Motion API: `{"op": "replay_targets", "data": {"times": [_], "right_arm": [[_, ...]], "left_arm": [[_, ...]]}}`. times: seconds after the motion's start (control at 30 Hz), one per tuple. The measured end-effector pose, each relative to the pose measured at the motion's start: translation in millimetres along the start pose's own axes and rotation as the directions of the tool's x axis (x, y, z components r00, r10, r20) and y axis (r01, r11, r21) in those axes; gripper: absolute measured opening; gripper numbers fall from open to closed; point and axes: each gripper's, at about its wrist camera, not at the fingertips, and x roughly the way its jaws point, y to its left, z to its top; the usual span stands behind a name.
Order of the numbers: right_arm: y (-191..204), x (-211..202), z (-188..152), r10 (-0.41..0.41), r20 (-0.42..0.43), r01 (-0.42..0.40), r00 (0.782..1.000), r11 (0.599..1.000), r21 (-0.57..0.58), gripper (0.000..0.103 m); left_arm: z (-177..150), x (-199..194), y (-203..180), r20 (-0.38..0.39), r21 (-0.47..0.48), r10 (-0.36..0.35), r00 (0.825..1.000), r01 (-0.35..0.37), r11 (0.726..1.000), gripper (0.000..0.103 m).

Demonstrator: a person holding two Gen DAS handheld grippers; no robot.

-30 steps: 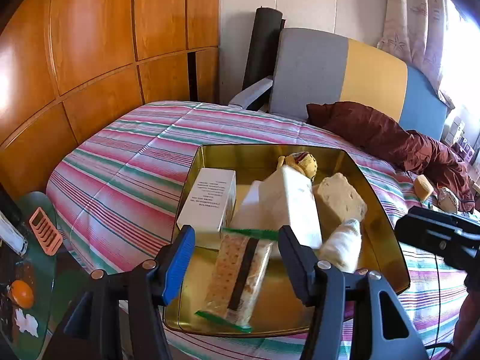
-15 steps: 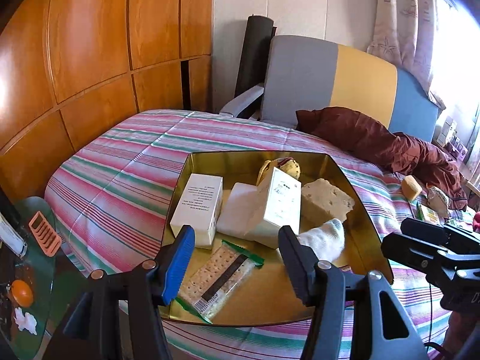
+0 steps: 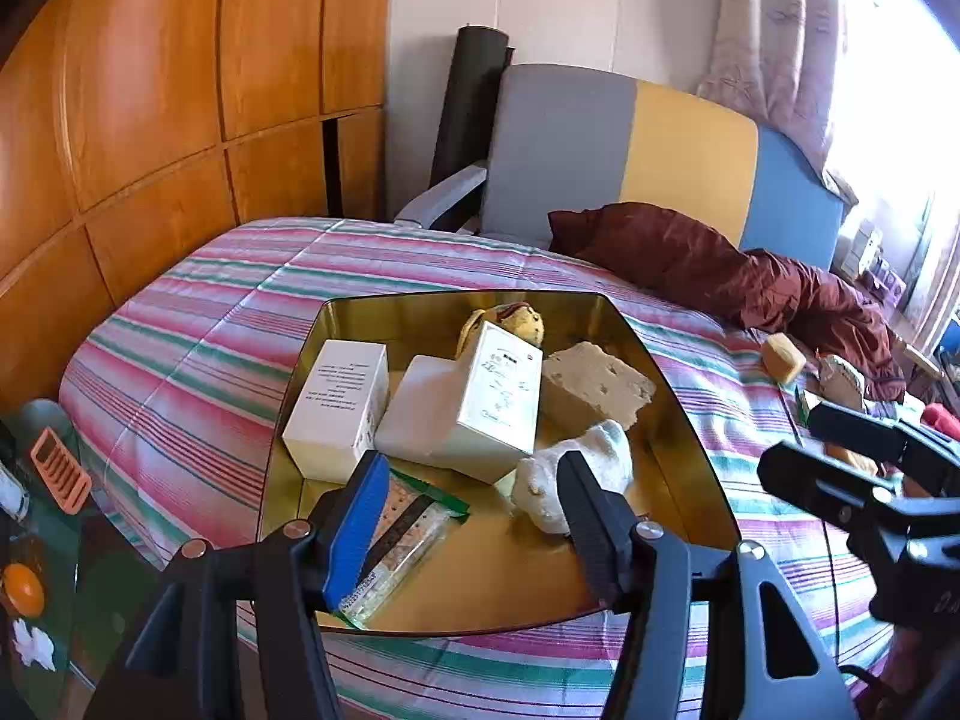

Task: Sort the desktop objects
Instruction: 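Move both grippers back toward the pile of items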

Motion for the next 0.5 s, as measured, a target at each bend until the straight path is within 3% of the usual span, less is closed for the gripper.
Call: {"op": "replay_targets", "data": {"times": [0.13, 0.23, 0.5], "right_arm": [[-12.1, -6.4, -2.5, -0.042, 0.010, 0.042, 0.999, 0.999, 0.014, 0.080], [-22.6, -11.9, -4.6, -0.081, 0.020, 0.080, 0.997, 0.997, 0.024, 0.082], [-60.4, -28.3, -11.7, -0.181, 0.024, 0.179, 0.983, 0.981, 0.070, 0.085]], "left_arm": [[0.1, -2.2, -8.2, 0.008, 0.017, -0.037, 0.999, 0.037, 0.999, 0.060], [-0.3, -3.2, -16.7, 0.013, 0.033, -0.055, 0.998, 0.055, 0.998, 0.068], [0.4, -3.1, -42.8, 0.008, 0.089, -0.099, 0.995, 0.097, 0.991, 0.068]]}}
